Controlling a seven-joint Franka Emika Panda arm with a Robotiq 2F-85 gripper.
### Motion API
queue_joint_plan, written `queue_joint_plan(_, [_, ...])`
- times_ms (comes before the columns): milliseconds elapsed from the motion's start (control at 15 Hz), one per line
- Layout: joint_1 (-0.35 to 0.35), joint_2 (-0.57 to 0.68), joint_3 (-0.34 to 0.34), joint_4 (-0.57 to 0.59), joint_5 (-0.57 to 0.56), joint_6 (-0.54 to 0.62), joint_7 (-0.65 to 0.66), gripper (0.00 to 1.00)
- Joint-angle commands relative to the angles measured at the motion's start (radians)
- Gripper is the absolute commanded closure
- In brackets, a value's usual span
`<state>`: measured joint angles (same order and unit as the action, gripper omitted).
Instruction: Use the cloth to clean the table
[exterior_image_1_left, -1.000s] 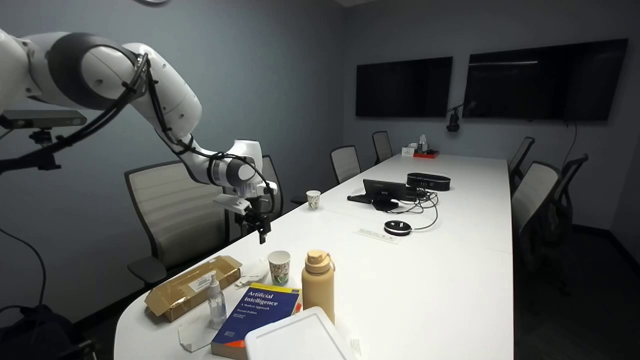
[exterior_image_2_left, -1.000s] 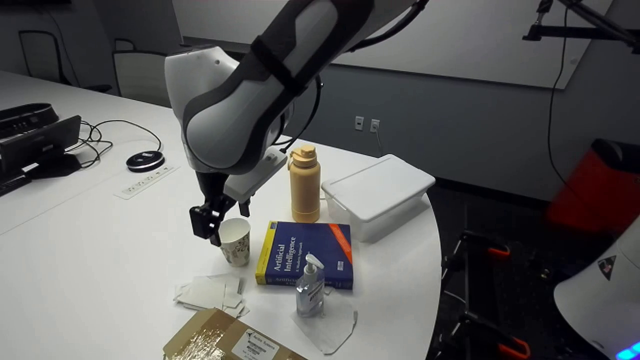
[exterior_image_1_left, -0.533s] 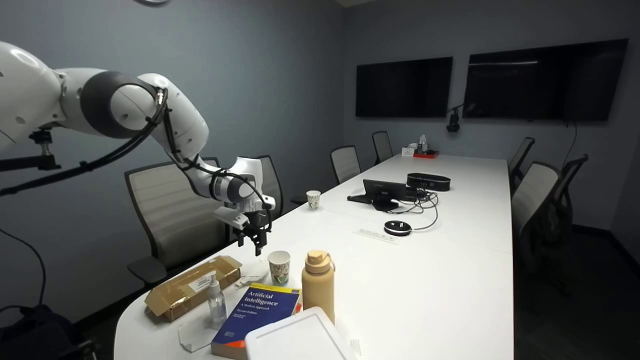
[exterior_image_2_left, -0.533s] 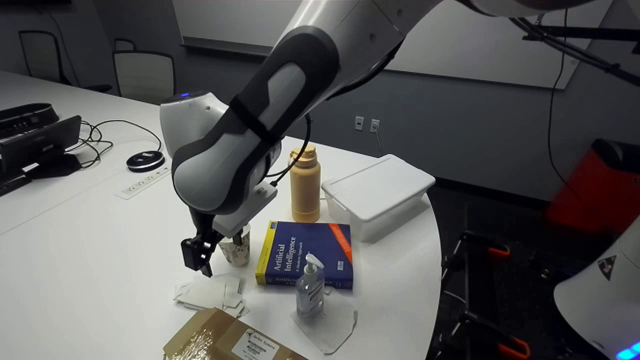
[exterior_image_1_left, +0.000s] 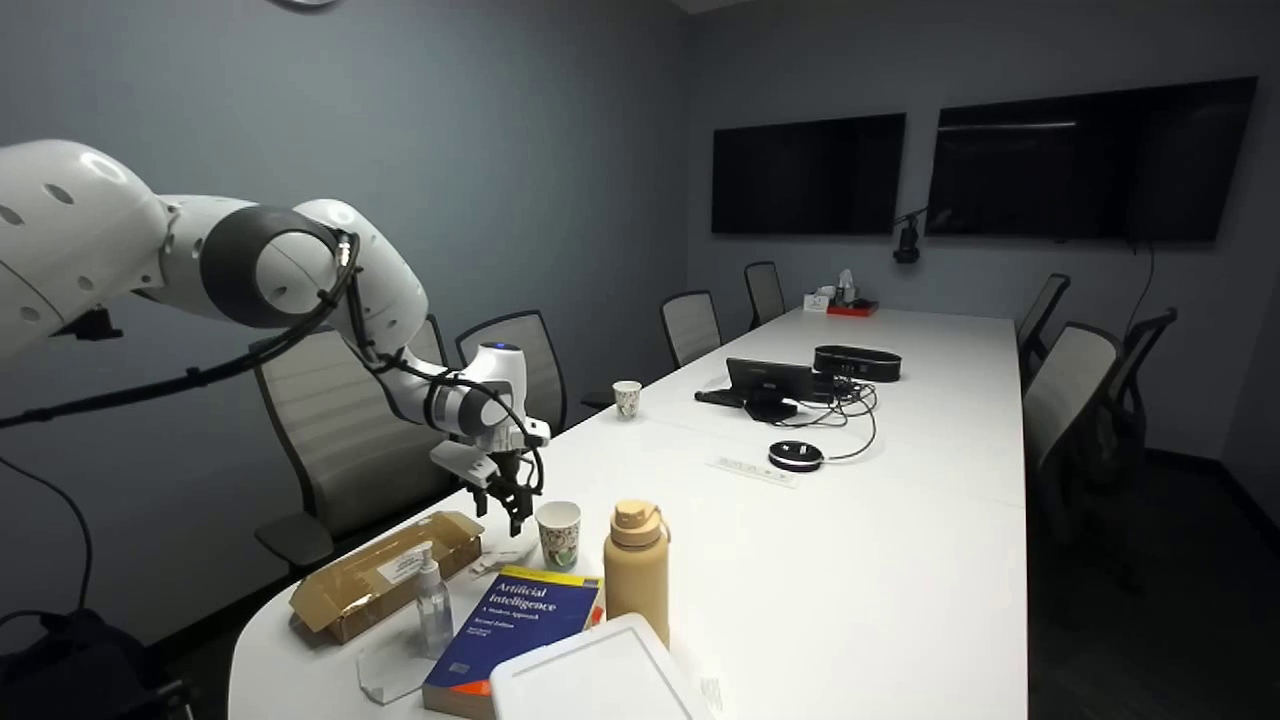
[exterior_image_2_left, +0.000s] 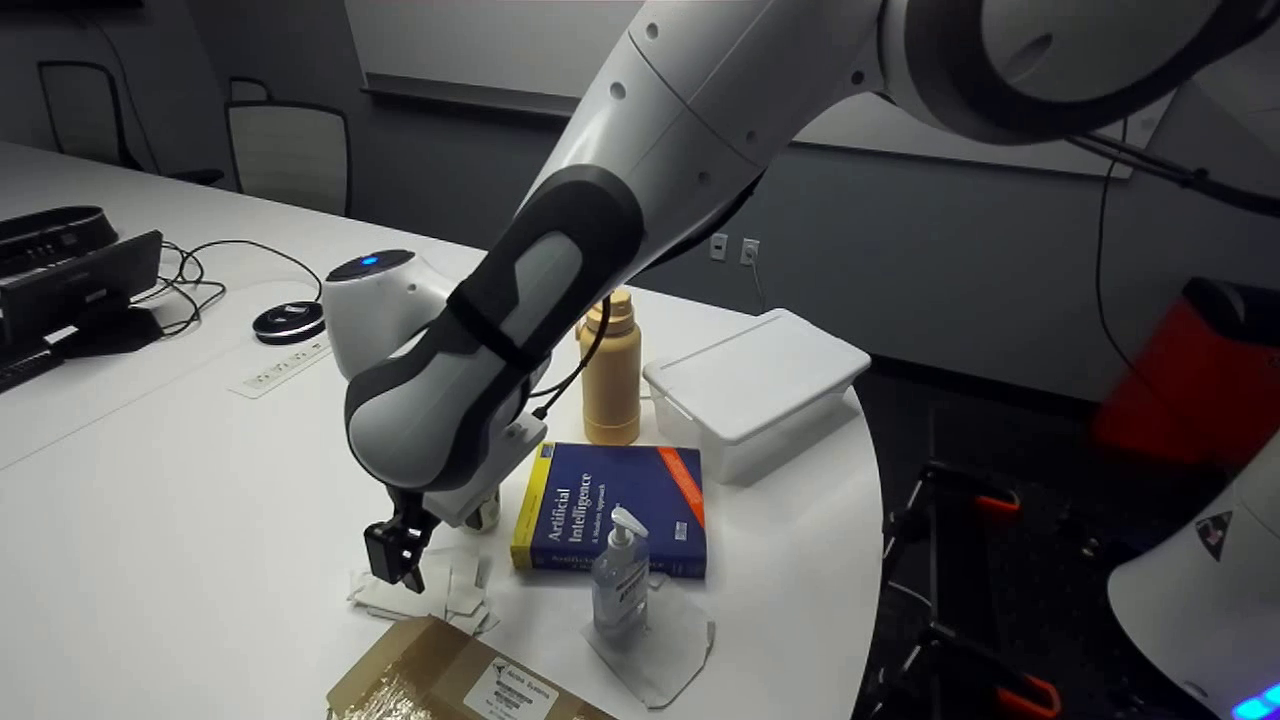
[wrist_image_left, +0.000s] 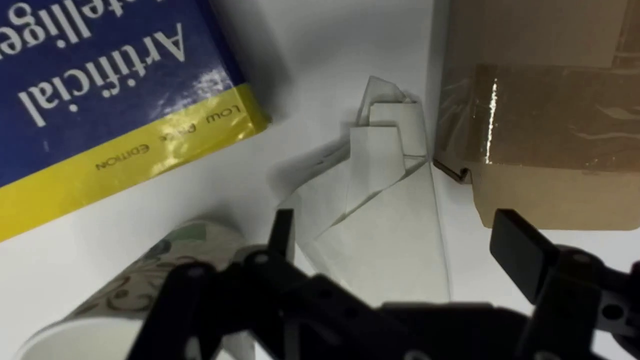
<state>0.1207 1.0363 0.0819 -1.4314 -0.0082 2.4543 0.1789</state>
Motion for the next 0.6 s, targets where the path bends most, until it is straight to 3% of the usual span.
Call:
queue_joint_plan(0, [0.030,0.076,-0.017,0.096,0.021,-0.007,0.011,0.00])
queue_joint_plan(533, [0.044,0.200,-0.023,0.243,0.032,-0.013,0.034,0.00])
